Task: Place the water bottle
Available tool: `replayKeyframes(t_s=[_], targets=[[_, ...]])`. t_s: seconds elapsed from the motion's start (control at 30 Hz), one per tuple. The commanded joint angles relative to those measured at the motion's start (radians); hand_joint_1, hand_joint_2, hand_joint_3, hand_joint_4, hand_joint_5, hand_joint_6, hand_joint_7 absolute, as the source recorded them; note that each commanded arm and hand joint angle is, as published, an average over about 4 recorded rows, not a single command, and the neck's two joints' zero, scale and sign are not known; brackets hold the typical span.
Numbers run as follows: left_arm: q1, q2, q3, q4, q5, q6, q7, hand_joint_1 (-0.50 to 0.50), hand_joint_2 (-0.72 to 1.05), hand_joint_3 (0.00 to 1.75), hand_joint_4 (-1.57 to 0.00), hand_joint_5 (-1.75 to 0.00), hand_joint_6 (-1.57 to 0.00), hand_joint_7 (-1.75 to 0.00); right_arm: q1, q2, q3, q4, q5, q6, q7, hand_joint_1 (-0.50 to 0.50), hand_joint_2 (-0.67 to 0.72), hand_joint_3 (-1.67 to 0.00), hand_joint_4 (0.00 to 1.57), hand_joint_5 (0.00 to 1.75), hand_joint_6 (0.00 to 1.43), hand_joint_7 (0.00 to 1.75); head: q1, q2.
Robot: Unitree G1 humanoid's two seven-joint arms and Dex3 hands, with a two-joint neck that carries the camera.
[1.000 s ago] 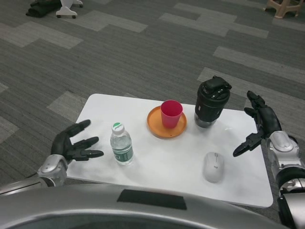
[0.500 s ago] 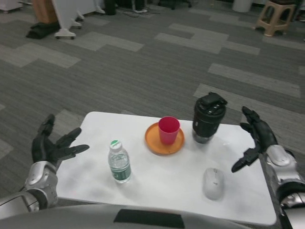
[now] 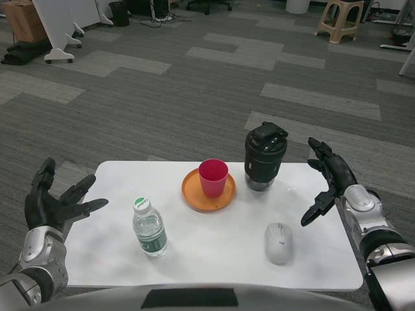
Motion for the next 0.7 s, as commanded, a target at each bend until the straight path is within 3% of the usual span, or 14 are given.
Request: replayKeyframes(t_s=[0.03, 0.7], targets=[[-0.017, 0.012, 0.006, -0.004, 0.004, -0.009, -0.005, 0.50, -0.02, 0.09, -0.28, 0.00, -0.26, 0.00, 0.002, -0.009, -0.006, -0.002, 0.006, 0.004, -0.003, -0.21, 0.53, -0.16, 0.09, 0.68, 0.00, 0.00, -0.001, -0.003], [-0.031, 0.009, 0.002, -0.004, 0.013, -0.009, -0.005, 0.50, -0.02, 0.09, -0.30, 0.00, -0.24, 0.00, 0.001, -0.015, -0.008, -0.010, 0.006, 0.004, -0.003, -0.21, 0.53, -0.16, 0.09, 0.68, 0.00, 0.00, -0.051, 0.009]])
